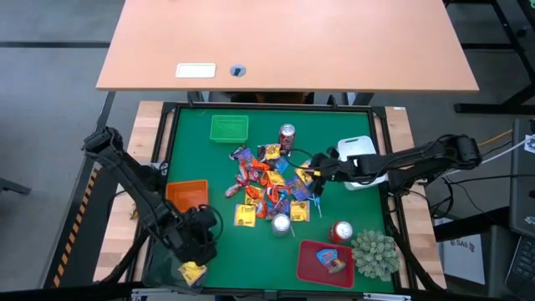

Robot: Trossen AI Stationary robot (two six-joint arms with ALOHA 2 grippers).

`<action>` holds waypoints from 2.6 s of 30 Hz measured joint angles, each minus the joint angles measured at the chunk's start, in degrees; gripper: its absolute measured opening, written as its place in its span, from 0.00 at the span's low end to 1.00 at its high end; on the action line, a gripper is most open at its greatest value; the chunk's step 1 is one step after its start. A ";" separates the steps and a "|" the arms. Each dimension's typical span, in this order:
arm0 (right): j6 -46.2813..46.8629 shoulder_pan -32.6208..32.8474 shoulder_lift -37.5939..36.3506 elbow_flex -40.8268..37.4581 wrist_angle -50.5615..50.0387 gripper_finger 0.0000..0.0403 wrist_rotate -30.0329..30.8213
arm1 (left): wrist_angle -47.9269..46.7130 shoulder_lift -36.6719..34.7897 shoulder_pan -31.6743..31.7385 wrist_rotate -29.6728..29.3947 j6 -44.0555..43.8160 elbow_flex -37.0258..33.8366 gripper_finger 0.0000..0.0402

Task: Sort candy
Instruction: Put the yellow candy into the black bin

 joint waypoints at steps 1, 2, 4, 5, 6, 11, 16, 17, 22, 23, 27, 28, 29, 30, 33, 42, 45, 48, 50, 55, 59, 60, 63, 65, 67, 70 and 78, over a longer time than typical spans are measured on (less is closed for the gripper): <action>0.04 -0.02 0.53 0.02 -0.03 0.31 0.00 | 0.00 0.00 0.53 0.00 1.25 0.00 0.31; 0.27 -0.02 0.93 0.00 -0.09 0.31 0.00 | 0.01 0.00 1.16 0.00 2.46 0.00 0.31; 0.97 -0.02 1.82 0.00 0.22 0.31 -0.12 | 0.04 0.01 2.41 0.04 4.61 0.00 0.31; 1.16 -0.10 2.17 0.00 0.23 0.31 -0.31 | 0.06 0.01 3.02 0.08 5.60 0.00 0.31; 1.42 -0.44 2.58 0.00 0.19 0.31 -0.56 | 0.07 0.00 3.64 0.11 6.64 0.00 0.31; 3.71 -3.62 5.30 0.00 0.20 0.31 -1.77 | 0.07 0.00 6.36 0.20 10.42 0.00 0.31; 4.08 -6.99 8.83 0.00 0.37 0.31 -6.51 | 0.07 0.00 8.05 0.55 11.53 0.00 0.31; 4.11 -7.42 9.49 0.00 0.61 0.31 -7.31 | 0.07 0.00 8.27 0.55 11.55 0.00 0.31; 4.09 -7.91 13.23 0.04 3.22 0.31 -7.87 | 0.04 0.01 8.57 0.55 11.60 0.00 0.31; 4.07 -7.85 13.98 0.12 3.92 0.31 -7.78 | 0.04 0.01 8.55 0.55 11.59 0.00 0.31; 4.06 -7.85 16.22 0.28 4.85 0.31 -8.08 | 0.02 0.02 8.53 0.48 11.61 0.00 0.31; 4.05 -7.85 16.39 0.28 4.75 0.30 -8.13 | 0.02 0.02 8.55 0.28 11.61 0.00 0.31; 4.04 -7.84 16.48 0.26 4.66 0.29 -8.15 | 0.02 0.01 8.55 0.10 11.61 0.00 0.31; 4.04 -7.82 16.50 0.26 4.64 0.27 -8.18 | 0.02 0.01 8.55 -0.15 11.61 0.00 0.31; 4.01 -7.82 16.54 0.21 5.42 0.19 -8.67 | 0.02 0.02 8.53 -1.44 11.61 0.00 0.31; 3.87 -7.76 16.68 0.99 5.75 0.03 -9.14 | 0.16 0.02 8.55 -8.21 17.41 0.00 0.31; 3.68 -7.78 16.48 2.13 5.53 0.02 -9.61 | 0.33 0.02 8.53 -11.85 20.63 0.00 0.31; 1.36 -7.77 16.64 3.83 4.80 0.01 -11.73 | 0.44 0.01 8.71 -15.16 23.47 0.00 0.31; 1.02 -7.76 16.63 5.34 4.71 0.01 -13.33 | 0.47 0.02 9.01 -16.54 25.13 0.00 0.31; -0.19 -7.72 16.59 8.44 4.92 0.01 -16.49 | 0.64 0.02 10.50 -17.81 30.16 0.00 0.31; -0.55 -7.74 16.50 11.12 5.30 0.00 -17.67 | 3.35 0.02 12.33 -18.29 36.72 0.00 0.31; -0.55 -7.74 16.50 11.76 5.27 0.00 -18.18 | 4.30 0.02 12.84 -18.75 38.83 0.00 0.31; -0.59 -7.74 16.49 13.90 5.49 0.00 -20.42 | 7.26 0.02 14.39 -20.70 45.74 0.00 0.31; -0.59 -7.74 16.48 15.04 5.44 0.00 -22.43 | 9.41 0.02 15.52 -21.50 50.65 0.00 0.31; -0.55 -7.74 16.48 16.13 5.44 0.00 -24.49 | 11.51 0.02 16.69 -21.93 55.50 0.00 0.31; -0.53 -7.74 16.43 17.51 5.89 0.00 -27.08 | 14.78 0.02 18.43 -21.95 62.42 0.00 0.31; -0.48 -7.72 16.39 19.80 6.25 0.00 -32.11 | 21.74 0.02 22.71 -21.90 79.29 0.00 0.31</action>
